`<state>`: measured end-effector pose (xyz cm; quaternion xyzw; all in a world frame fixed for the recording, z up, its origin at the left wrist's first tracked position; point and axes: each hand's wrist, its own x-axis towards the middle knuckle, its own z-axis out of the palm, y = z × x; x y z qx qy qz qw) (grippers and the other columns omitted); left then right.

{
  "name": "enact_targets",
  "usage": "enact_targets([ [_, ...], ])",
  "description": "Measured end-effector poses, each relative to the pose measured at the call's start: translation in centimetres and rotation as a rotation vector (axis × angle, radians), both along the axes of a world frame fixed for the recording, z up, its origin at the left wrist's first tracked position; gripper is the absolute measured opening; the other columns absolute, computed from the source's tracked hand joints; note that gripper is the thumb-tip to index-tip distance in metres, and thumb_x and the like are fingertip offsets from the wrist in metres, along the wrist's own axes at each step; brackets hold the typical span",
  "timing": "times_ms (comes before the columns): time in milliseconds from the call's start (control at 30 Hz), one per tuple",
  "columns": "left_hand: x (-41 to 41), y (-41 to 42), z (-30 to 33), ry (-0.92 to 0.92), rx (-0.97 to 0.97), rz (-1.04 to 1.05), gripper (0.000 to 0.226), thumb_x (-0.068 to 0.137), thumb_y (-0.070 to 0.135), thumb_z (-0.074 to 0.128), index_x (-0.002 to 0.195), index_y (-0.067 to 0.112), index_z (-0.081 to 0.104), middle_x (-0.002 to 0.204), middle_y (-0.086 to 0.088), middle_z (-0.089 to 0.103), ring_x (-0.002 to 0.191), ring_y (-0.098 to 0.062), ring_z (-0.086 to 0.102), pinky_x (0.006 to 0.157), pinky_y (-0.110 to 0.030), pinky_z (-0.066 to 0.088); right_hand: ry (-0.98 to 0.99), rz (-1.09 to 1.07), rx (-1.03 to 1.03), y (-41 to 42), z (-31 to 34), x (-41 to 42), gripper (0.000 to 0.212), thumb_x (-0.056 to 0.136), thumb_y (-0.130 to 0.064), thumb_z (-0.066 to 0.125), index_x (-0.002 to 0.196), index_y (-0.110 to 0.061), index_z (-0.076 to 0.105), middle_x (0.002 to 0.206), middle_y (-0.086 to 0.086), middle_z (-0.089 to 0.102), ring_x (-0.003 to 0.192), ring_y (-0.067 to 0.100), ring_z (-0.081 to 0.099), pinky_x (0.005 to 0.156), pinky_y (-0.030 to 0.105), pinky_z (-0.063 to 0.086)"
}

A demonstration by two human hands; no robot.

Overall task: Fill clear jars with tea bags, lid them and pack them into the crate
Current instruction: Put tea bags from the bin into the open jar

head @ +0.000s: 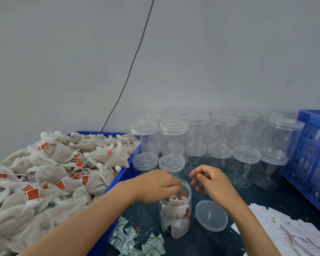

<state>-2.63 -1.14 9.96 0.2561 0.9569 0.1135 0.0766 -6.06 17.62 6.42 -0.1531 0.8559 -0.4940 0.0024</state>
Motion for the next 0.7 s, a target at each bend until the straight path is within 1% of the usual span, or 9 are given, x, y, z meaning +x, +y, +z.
enact_targets([
  [67,0.2,-1.2,0.6,0.137,0.086,0.025,0.028,0.101,0.018,0.043,0.113,0.019,0.068,0.108,0.007,0.071,0.099,-0.006,0.062,0.091,-0.023,0.044,0.0,-0.005,0.001,0.0,0.0,0.0,0.027,0.097,-0.006,0.044,0.088,-0.02,0.065,0.079,-0.004,0.07,0.07,0.01,0.065,0.066,0.022,0.05],
  [167,0.5,-2.7,0.7,0.316,0.182,0.115,0.022,0.096,0.012,0.048,0.098,0.02,0.068,0.09,0.012,0.072,0.086,-0.004,0.062,0.08,-0.018,0.045,0.001,0.005,0.021,-0.2,-0.1,0.2,0.026,0.096,-0.006,0.044,0.087,-0.02,0.065,0.079,-0.003,0.07,0.07,0.01,0.064,0.065,0.02,0.049],
  [267,0.6,-3.4,0.0,0.374,0.107,0.251,0.018,0.092,0.013,0.048,0.09,0.017,0.066,0.085,0.006,0.069,0.079,-0.008,0.057,0.077,-0.026,0.046,-0.007,0.022,0.043,-0.5,-0.1,0.3,0.026,0.096,-0.007,0.045,0.087,-0.021,0.065,0.081,-0.003,0.069,0.07,0.008,0.064,0.063,0.018,0.046],
  [333,0.3,-3.4,-0.6,0.303,-0.033,0.359,0.02,0.092,0.018,0.047,0.089,0.014,0.066,0.09,0.0,0.069,0.082,-0.015,0.06,0.08,-0.034,0.05,-0.004,0.026,0.065,-0.5,-0.1,0.3,0.025,0.096,-0.008,0.045,0.087,-0.021,0.064,0.082,-0.004,0.069,0.072,0.009,0.065,0.062,0.017,0.046],
  [400,0.1,-3.5,-1.2,0.103,-0.217,0.425,0.019,0.089,0.017,0.05,0.088,0.009,0.067,0.096,-0.006,0.071,0.089,-0.023,0.064,0.085,-0.039,0.052,0.005,0.026,0.085,-0.4,0.0,0.3,0.024,0.096,-0.009,0.046,0.088,-0.021,0.065,0.082,-0.004,0.069,0.073,0.008,0.065,0.062,0.017,0.046],
  [467,0.2,-3.5,-2.4,-0.137,-0.41,0.389,0.016,0.088,0.011,0.056,0.093,0.009,0.07,0.104,-0.007,0.072,0.096,-0.024,0.066,0.089,-0.038,0.053,0.005,0.024,0.098,-0.3,0.0,0.3,0.023,0.096,-0.009,0.046,0.088,-0.02,0.065,0.082,-0.005,0.069,0.072,0.008,0.065,0.062,0.016,0.046],
  [533,0.5,-3.5,-3.7,-0.29,-0.585,0.298,0.02,0.089,0.01,0.06,0.106,0.014,0.071,0.111,-0.004,0.071,0.102,-0.022,0.065,0.084,-0.035,0.051,0.001,0.017,0.104,-0.3,0.1,0.3,0.023,0.096,-0.01,0.046,0.088,-0.021,0.064,0.081,-0.006,0.069,0.072,0.008,0.065,0.062,0.016,0.046],
  [600,0.7,-3.5,-4.6,-0.345,-0.733,0.25,0.027,0.089,0.016,0.066,0.115,0.016,0.067,0.12,-0.002,0.066,0.109,-0.024,0.061,0.08,-0.033,0.045,0.003,0.015,0.116,-0.3,0.1,0.3,0.023,0.097,-0.011,0.046,0.088,-0.022,0.064,0.081,-0.007,0.068,0.072,0.007,0.065,0.063,0.017,0.046],
  [700,0.6,-3.2,-5.2,-0.323,-0.804,0.276,0.039,0.085,0.027,0.072,0.119,0.01,0.063,0.123,-0.004,0.064,0.113,-0.026,0.059,0.092,-0.037,0.047,0.003,0.018,0.127,-0.2,0.1,0.3,0.023,0.097,-0.011,0.046,0.088,-0.022,0.063,0.082,-0.006,0.068,0.073,0.007,0.065,0.064,0.017,0.047],
])
